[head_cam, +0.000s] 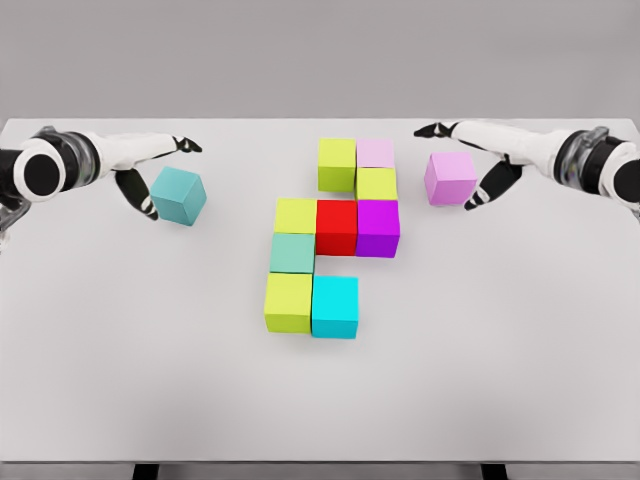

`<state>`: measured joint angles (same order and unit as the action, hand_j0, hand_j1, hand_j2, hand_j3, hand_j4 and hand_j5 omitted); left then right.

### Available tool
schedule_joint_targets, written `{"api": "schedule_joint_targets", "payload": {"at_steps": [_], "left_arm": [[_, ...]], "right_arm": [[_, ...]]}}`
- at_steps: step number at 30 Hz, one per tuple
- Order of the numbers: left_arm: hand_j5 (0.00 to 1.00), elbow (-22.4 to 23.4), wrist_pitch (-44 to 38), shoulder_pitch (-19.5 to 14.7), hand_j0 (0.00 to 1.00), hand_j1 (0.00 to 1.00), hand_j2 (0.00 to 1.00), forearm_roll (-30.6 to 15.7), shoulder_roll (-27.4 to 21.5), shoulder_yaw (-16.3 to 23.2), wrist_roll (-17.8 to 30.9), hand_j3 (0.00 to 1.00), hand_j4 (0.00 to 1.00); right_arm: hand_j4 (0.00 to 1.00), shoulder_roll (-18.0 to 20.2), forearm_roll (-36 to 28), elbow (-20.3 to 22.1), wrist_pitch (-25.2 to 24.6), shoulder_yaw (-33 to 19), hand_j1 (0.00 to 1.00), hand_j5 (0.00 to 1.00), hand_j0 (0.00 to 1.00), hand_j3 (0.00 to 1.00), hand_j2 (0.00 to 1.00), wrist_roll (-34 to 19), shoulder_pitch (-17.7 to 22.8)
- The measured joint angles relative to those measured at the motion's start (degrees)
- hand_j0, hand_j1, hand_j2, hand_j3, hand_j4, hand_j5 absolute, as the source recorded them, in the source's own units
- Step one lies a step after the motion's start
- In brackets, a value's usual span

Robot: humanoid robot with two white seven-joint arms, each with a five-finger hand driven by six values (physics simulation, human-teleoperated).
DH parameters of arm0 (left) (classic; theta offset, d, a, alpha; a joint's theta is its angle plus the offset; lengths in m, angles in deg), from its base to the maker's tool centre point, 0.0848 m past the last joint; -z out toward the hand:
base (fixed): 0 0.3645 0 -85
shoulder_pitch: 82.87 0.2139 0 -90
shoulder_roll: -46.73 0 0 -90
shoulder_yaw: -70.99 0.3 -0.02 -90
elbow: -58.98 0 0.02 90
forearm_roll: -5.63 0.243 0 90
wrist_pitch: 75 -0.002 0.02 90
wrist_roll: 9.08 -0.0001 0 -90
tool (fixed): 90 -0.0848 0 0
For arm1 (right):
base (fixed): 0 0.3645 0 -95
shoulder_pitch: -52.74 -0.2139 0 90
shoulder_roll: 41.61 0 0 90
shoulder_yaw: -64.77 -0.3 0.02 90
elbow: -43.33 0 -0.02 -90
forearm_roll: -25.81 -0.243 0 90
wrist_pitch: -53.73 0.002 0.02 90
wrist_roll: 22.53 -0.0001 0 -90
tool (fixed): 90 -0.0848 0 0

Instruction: Assemble the squares on the desktop into the number 2

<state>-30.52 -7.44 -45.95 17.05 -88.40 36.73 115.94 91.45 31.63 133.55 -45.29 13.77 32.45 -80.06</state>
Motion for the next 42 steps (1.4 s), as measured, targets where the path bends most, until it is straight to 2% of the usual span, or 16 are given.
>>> {"api": "schedule_joint_targets", "payload": {"at_steps": [7,18,28,30,37,42], "left_arm": [[1.0,5.46,7.69,0.0,1.0,1.0,1.0,4.69,2.62,0.66,0.0,1.0,1.0],[1.0,13.08,12.08,0.0,1.0,1.0,1.0,8.57,5.75,1.68,0.0,1.0,1.0],[0.98,18.8,14.11,0.0,0.98,0.98,0.98,10.69,8.79,1.64,0.0,0.98,0.98],[0.94,19.33,14.15,0.0,0.94,0.94,0.94,10.79,9.04,1.62,0.0,0.94,0.94],[0.63,19.92,14.09,0.0,0.63,0.63,0.63,10.9,9.28,1.53,0.0,0.63,0.63],[0.51,19.89,13.81,0.0,0.51,0.51,0.51,10.81,9.28,1.25,-0.02,0.51,0.51]], "right_arm": [[1.0,-1.94,0.0,-3.44,-1.85,1.81,1.0,1.0,1.0,1.0,1.0,0.0,-1.14],[1.0,-3.72,0.89,-9.87,-2.07,2.46,1.0,1.0,1.0,1.0,1.0,0.0,-3.08],[1.0,-8.19,3.9,-19.08,-1.47,5.23,1.0,1.0,1.0,1.0,1.0,0.0,-6.77],[1.0,-9.04,4.5,-20.7,-1.31,5.53,1.0,1.0,1.0,1.0,1.0,0.0,-7.12],[1.0,-11.09,6.12,-24.14,-1.0,6.0,1.0,1.0,1.0,1.0,1.0,0.0,-7.3],[1.0,-12.48,7.58,-26.73,-0.29,6.24,1.0,1.0,1.0,1.0,1.0,0.0,-7.74]]}}
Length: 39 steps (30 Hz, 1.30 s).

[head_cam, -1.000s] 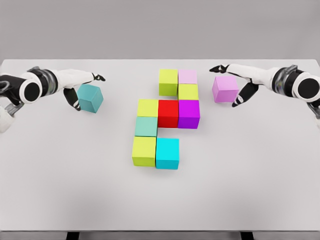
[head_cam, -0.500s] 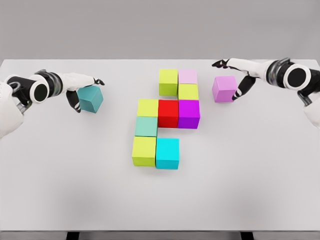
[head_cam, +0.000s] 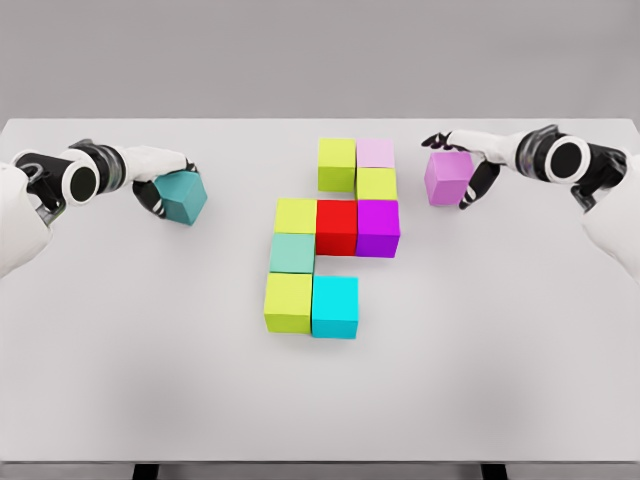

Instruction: Assemble the squares on the desktop into the number 2

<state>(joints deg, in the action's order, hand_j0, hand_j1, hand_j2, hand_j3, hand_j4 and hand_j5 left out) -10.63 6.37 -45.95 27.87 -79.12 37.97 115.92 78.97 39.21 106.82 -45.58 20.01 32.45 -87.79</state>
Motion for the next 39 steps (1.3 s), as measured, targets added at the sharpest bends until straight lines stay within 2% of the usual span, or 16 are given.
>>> {"api": "schedule_joint_targets", "payload": {"at_steps": [2,4,9,13,18,21,25,28,33,36,39], "left_arm": [[0.48,-0.15,-0.15,0.0,0.48,0.48,0.48,-0.27,0.01,-0.15,-0.01,0.48,0.48],[0.46,-0.33,-0.34,-0.09,0.46,0.46,0.46,-0.6,0.06,-0.45,0.07,0.46,0.46],[0.46,-1.01,-1.48,-0.97,0.46,0.46,0.46,-2.26,0.18,-1.07,0.13,0.46,0.46],[0.46,-4.04,-6.29,-1.05,0.46,0.46,0.46,-3.74,0.39,-1.19,0.15,0.46,0.46],[0.46,-5.36,-11.04,-1.76,0.46,0.46,0.46,-3.73,2.97,-1.33,0.16,0.46,0.46],[0.46,-5.48,-14.01,-1.93,0.46,0.46,0.46,-3.64,4.8,-1.42,0.17,0.46,0.46],[0.46,-5.29,-18.36,-2.9,0.46,0.46,0.46,-3.49,7.57,-1.47,0.09,0.46,0.46],[0.46,-4.77,-21.22,-3.6,0.46,0.46,0.46,-3.43,9.42,-1.44,0.07,0.46,0.46],[0.46,-0.53,-22.79,-5.1,0.46,0.46,0.46,-3.41,13.11,-1.42,0.08,0.46,0.46],[0.46,2.34,-23.03,-5.98,0.46,0.46,0.46,-3.29,15.33,-1.42,0.05,0.46,0.46],[0.46,4.58,-23.1,-6.85,0.46,0.46,0.46,-3.2,17.11,-1.42,0.05,0.46,0.46]], "right_arm": [[0.99,-0.32,0.31,-0.57,0.31,0.03,0.99,0.99,0.99,0.99,0.99,0.0,0.0],[0.91,-0.5,0.49,-0.74,0.5,0.04,0.91,0.91,0.91,0.91,0.91,0.0,0.0],[0.53,-0.76,0.62,-0.82,0.64,-0.1,0.53,0.53,0.53,0.53,0.53,0.01,0.0],[0.39,-0.96,0.72,-0.87,0.75,-0.3,0.39,0.39,0.39,0.39,0.39,-0.1,0.0],[0.4,-0.72,0.86,-0.76,1.63,-0.65,0.4,0.4,0.4,0.4,0.4,-0.05,0.0],[0.4,0.1,1.16,0.24,3.99,-1.64,0.4,0.4,0.4,0.4,0.4,-0.06,0.18],[0.44,4.25,1.21,6.23,12.36,-5.34,0.44,0.44,0.44,0.44,0.44,-0.08,3.24],[0.44,7.85,1.19,11.03,21.98,-8.52,0.44,0.44,0.44,0.44,0.44,-0.06,8.52],[0.45,13.18,1.01,19.35,36.94,-10.63,0.45,0.45,0.45,0.45,0.45,-0.05,13.09],[0.45,16.37,1.17,24.71,41.71,-10.75,0.45,0.45,0.45,0.45,0.45,-0.11,16.87],[0.48,20.08,1.06,30.98,43.48,-10.02,0.48,0.48,0.48,0.48,0.48,-0.07,20.04]]}}
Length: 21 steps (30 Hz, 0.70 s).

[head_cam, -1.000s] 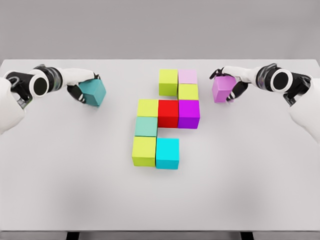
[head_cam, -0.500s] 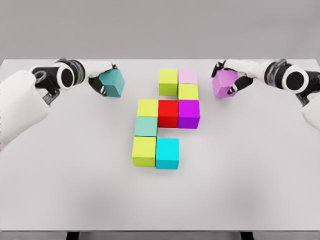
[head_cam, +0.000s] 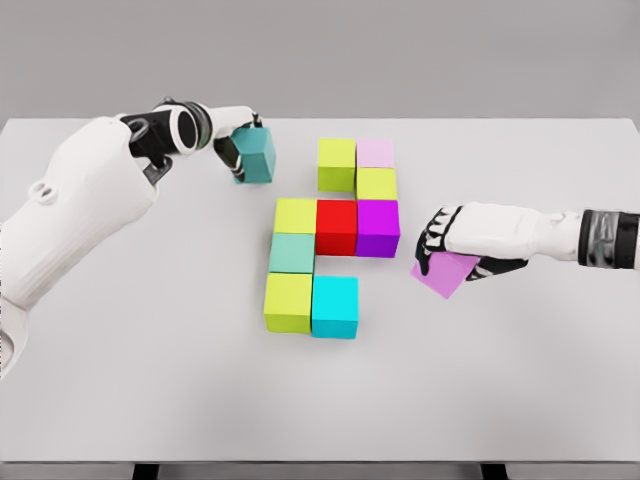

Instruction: Assemble the squares on the desktop into the number 2

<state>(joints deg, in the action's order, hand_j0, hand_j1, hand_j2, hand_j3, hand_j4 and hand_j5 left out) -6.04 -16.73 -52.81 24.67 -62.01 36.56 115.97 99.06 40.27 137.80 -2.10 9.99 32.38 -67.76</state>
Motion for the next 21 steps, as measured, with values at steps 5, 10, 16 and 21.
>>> {"api": "schedule_joint_targets", "payload": {"at_steps": [5,10,16,21], "left_arm": [[0.46,4.46,0.3,-1.14,0.46,0.46,0.46,1.22,3.04,0.05,0.01,0.46,0.46],[0.46,6.9,0.79,-1.76,0.46,0.46,0.46,2.82,5.46,0.06,0.02,0.46,0.46],[0.46,8.81,1.02,-1.85,0.46,0.46,0.46,3.57,7.12,0.09,0.03,0.46,0.46],[0.46,10.29,1.05,-1.85,0.46,0.46,0.46,4.3,8.72,0.11,-0.7,0.46,0.46]], "right_arm": [[0.48,3.72,0.04,4.85,0.82,2.29,0.48,0.48,0.48,0.48,0.48,0.02,0.0],[0.56,3.5,0.51,5.81,0.96,3.1,0.56,0.56,0.56,0.56,0.56,0.04,-0.35],[0.5,2.06,5.19,5.96,0.98,3.94,0.5,0.5,0.5,0.5,0.5,0.05,-0.88],[0.43,0.38,6.11,5.98,0.99,4.86,0.43,0.43,0.43,0.43,0.43,0.05,-1.32]]}}
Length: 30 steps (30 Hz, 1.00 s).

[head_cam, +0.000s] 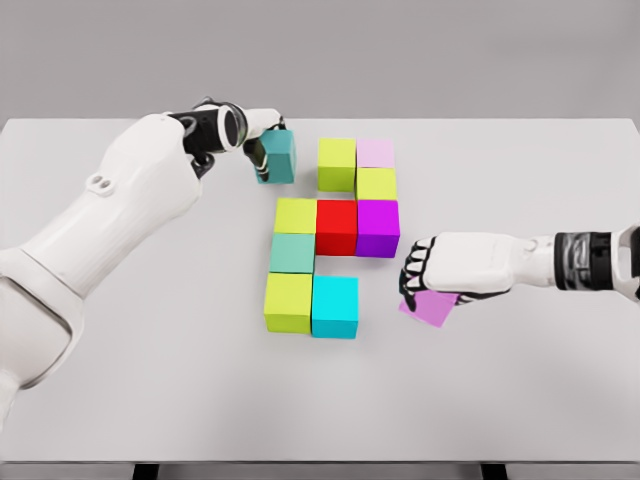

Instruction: Assemble the squares on the desktop into the number 2

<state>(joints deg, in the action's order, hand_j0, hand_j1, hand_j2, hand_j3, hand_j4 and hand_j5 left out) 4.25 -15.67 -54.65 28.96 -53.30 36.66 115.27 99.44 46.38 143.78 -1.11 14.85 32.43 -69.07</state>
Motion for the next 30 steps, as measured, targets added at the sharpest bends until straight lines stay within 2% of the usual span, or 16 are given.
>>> {"api": "schedule_joint_targets", "payload": {"at_steps": [4,16,30], "left_arm": [[0.46,0.31,-0.04,-0.18,0.46,0.46,0.46,0.27,0.38,-0.01,-3.15,0.46,0.46],[0.46,0.3,-0.29,0.88,0.46,0.46,0.46,2.45,2.12,0.07,-10.19,0.46,0.46],[0.46,-2.55,-0.88,2.46,0.46,0.46,0.46,2.29,2.22,-0.05,-10.65,0.46,0.46]], "right_arm": [[0.43,-1.41,0.74,0.0,-0.01,0.39,0.43,0.43,0.43,0.43,0.43,0.01,-0.7],[0.44,-4.52,11.71,0.04,0.02,3.41,0.44,0.44,0.44,0.44,0.44,0.05,-2.02],[0.48,-4.77,10.54,0.18,0.0,3.63,0.48,0.48,0.48,0.48,0.48,0.03,-2.29]]}}
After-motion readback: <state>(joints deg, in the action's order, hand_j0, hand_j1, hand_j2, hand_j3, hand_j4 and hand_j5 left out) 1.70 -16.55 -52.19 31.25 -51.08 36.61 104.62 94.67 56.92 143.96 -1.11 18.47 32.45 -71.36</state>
